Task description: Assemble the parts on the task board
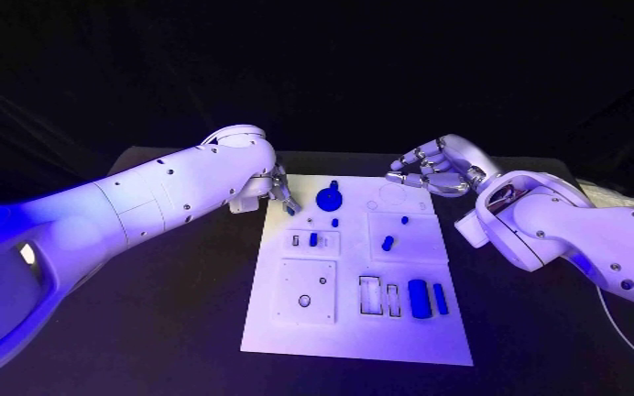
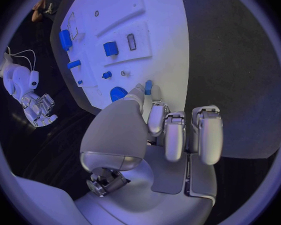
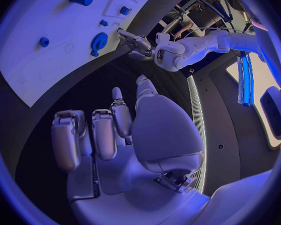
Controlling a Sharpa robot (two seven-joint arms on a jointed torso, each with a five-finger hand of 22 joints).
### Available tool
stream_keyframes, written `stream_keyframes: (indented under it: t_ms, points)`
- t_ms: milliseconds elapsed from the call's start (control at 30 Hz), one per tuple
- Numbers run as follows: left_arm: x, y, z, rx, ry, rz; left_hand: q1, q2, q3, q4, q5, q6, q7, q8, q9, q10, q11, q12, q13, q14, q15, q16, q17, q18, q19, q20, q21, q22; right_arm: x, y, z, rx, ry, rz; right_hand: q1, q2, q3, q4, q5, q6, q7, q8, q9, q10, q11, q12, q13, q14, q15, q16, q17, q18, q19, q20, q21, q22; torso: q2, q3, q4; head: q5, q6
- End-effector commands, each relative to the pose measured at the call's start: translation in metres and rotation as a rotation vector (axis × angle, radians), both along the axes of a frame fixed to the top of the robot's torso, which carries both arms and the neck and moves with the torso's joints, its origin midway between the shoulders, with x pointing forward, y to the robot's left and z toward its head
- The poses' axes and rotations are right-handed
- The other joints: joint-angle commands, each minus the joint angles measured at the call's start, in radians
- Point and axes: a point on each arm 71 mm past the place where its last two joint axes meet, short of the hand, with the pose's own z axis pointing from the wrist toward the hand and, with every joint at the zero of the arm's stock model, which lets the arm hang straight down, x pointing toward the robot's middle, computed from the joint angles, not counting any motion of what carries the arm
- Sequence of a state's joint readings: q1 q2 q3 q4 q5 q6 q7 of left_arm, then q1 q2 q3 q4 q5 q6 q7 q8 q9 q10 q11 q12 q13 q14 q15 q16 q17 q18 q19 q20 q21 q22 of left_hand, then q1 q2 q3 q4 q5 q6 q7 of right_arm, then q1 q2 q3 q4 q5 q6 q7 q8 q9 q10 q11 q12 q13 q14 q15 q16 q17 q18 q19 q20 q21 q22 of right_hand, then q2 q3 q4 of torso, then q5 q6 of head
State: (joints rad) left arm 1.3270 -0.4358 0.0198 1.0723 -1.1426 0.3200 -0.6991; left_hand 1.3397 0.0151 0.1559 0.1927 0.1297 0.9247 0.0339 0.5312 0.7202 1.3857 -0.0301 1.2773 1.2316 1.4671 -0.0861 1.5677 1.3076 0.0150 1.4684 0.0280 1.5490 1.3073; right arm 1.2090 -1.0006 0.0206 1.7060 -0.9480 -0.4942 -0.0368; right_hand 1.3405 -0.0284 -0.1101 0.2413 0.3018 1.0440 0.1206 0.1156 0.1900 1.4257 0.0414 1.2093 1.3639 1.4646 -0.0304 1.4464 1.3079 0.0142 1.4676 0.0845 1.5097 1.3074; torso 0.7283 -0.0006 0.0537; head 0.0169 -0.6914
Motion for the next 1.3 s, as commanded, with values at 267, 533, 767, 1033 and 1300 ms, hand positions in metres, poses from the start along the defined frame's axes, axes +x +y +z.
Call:
stream_keyframes:
  t_ms: [267,533,767,1033,1300]
  points:
    - [-0.001,-0.002,-0.001,-0.074,0.009,0.019,0.034,-0.011,0.23,-0.022,-0.028,-0.018,0.012,0.017,0.021,-0.004,0.005,-0.019,-0.024,0.104,0.006,0.003,0.263,-0.005,0.084,0.002,-0.01,0.239,0.0,0.001,0.0,-0.002,-0.007,0.012,-0.002,0.01,-0.005,0.001,0.007,-0.008,0.0,-0.004,0.001,0.001,-0.005,-0.003,-0.011,0.062,-0.002,-0.004,0.054,0.016,0.013,-0.004,-0.003,0.156,0.0,0.0,0.0004,0.001,-0.003]
    - [-0.003,-0.002,0.0,-0.123,0.016,0.029,0.01,-0.04,0.298,-0.033,-0.021,-0.023,0.013,0.024,0.028,-0.004,0.005,-0.019,-0.025,0.104,0.007,0.003,0.263,-0.005,0.084,0.002,-0.01,0.239,0.0,0.001,0.0,-0.003,-0.004,0.014,-0.002,0.01,-0.005,0.001,0.007,-0.008,0.0,-0.004,0.001,0.001,-0.005,-0.003,-0.011,0.062,-0.002,-0.004,0.054,0.016,0.013,-0.004,-0.003,0.156,-0.001,0.001,0.0002,0.003,-0.001]
    - [-0.013,0.003,0.003,-0.159,0.001,0.037,-0.009,-0.056,0.338,-0.041,-0.016,-0.02,0.011,0.033,0.035,0.002,0.004,-0.013,-0.019,0.104,0.007,0.003,0.263,-0.005,0.084,0.002,-0.012,0.239,0.0,0.0,-0.001,-0.004,0.0,0.014,-0.002,0.01,-0.006,0.001,0.008,-0.008,0.0,-0.004,0.002,0.001,-0.005,-0.003,-0.011,0.062,-0.002,-0.004,0.054,0.016,0.012,-0.004,-0.004,0.155,-0.003,0.0021,0.0006,0.004,0.0]
    - [-0.032,0.012,0.009,-0.213,-0.055,0.056,-0.037,-0.083,0.405,-0.059,-0.013,-0.016,0.007,0.05,0.047,0.013,0.001,-0.003,-0.009,0.104,0.004,0.003,0.263,-0.003,0.08,-0.003,-0.021,0.232,0.001,0.0,-0.002,-0.006,0.005,0.012,-0.003,0.01,-0.007,0.001,0.008,-0.008,0.0,-0.004,0.002,0.001,-0.004,-0.003,-0.011,0.062,-0.002,-0.005,0.054,0.016,0.012,-0.004,-0.004,0.155,-0.003,0.0036,0.0058,0.004,-0.003]
    - [-0.059,0.012,0.0,-0.228,-0.088,0.032,-0.051,-0.096,0.439,-0.067,-0.012,-0.016,0.006,0.059,0.052,0.013,-0.001,-0.008,-0.017,0.104,0.002,0.003,0.263,-0.003,0.08,-0.005,-0.02,0.233,0.001,-0.001,-0.003,-0.006,0.011,0.013,-0.003,0.01,-0.007,0.001,0.008,-0.008,0.0,-0.004,0.002,0.001,-0.004,-0.003,-0.011,0.062,-0.002,-0.005,0.054,0.016,0.012,-0.004,-0.004,0.155,-0.005,0.0034,0.0091,0.007,-0.008]
